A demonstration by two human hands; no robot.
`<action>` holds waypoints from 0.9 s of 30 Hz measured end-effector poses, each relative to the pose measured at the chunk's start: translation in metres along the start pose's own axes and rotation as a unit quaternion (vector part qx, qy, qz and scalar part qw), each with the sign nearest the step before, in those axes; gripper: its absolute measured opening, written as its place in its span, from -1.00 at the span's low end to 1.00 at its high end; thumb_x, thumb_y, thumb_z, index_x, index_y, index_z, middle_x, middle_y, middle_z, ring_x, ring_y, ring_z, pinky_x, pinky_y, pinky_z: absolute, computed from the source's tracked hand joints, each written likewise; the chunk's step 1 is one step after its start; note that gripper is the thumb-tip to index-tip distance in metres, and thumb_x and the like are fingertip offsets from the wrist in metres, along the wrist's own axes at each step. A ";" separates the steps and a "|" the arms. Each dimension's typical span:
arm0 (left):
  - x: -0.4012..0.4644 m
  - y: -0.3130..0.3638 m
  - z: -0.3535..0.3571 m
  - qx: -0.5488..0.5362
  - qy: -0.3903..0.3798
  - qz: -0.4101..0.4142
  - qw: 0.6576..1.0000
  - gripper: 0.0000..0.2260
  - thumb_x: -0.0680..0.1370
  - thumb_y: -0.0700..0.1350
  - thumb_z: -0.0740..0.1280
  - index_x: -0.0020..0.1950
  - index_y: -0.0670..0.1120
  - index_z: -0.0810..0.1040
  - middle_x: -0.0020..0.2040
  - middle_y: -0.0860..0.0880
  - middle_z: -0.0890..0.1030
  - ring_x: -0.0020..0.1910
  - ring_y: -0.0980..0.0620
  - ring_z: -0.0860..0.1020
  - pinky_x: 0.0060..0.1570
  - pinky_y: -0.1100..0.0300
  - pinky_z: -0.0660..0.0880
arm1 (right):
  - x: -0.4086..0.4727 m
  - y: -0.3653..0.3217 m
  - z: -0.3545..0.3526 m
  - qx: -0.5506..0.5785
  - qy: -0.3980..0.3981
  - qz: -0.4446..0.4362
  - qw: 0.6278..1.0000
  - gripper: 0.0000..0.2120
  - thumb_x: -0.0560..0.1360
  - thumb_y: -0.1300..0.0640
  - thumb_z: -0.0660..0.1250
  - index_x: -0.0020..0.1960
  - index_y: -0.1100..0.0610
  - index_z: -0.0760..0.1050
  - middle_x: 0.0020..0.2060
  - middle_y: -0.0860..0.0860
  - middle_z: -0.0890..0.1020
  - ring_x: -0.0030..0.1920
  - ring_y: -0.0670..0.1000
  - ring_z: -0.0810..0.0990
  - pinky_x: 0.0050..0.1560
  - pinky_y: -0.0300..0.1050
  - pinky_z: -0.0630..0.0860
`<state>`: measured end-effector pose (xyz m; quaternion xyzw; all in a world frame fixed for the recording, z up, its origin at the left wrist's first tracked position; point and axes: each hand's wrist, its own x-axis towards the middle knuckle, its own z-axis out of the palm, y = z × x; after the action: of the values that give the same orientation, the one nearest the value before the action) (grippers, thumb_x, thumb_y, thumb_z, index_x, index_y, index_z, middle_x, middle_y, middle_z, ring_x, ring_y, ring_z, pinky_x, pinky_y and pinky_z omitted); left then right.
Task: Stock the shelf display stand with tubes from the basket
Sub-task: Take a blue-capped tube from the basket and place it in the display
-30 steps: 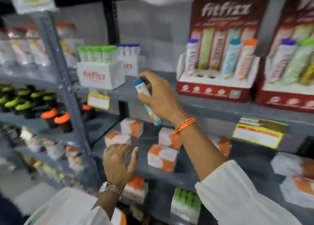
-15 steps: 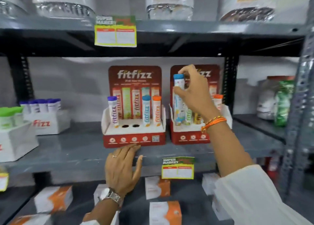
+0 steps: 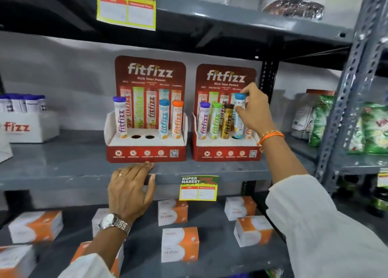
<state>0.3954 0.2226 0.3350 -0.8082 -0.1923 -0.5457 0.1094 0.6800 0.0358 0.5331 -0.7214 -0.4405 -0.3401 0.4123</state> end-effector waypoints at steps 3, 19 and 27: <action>0.000 0.000 0.000 0.002 -0.005 -0.002 1.000 -0.67 0.55 0.03 0.23 0.11 -0.12 0.66 0.03 -0.09 0.71 -0.03 -0.12 0.62 -0.03 -0.02 0.43 | -0.002 0.008 0.006 0.009 0.001 0.010 1.000 -0.64 0.41 0.34 0.44 0.07 0.10 0.36 0.06 0.09 0.55 0.03 0.07 0.55 0.00 -0.08 0.54; -0.001 0.000 0.001 0.004 -0.020 -0.010 1.000 -0.62 0.57 0.08 0.19 0.13 -0.14 0.65 0.04 -0.13 0.70 -0.01 -0.14 0.64 0.02 -0.02 0.42 | 0.022 0.006 -0.014 -0.055 -0.100 0.066 0.991 -0.70 0.50 0.18 0.44 0.21 0.21 0.53 0.16 0.19 0.62 0.08 0.13 0.62 0.06 -0.09 0.57; -0.006 0.006 0.001 0.048 0.009 -0.036 0.998 -0.68 0.54 0.04 0.27 0.17 -0.10 0.63 0.08 -0.10 0.70 0.04 -0.13 0.63 0.16 -0.09 0.32 | 0.025 -0.011 -0.028 -0.084 -0.181 0.071 0.977 -0.62 0.48 0.44 0.15 0.16 0.17 0.58 0.36 0.20 0.50 0.10 0.13 0.53 -0.04 -0.13 0.47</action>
<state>0.3973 0.2168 0.3294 -0.7896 -0.2467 -0.5466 0.1300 0.6755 0.0229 0.5697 -0.8326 -0.4254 -0.2095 0.2864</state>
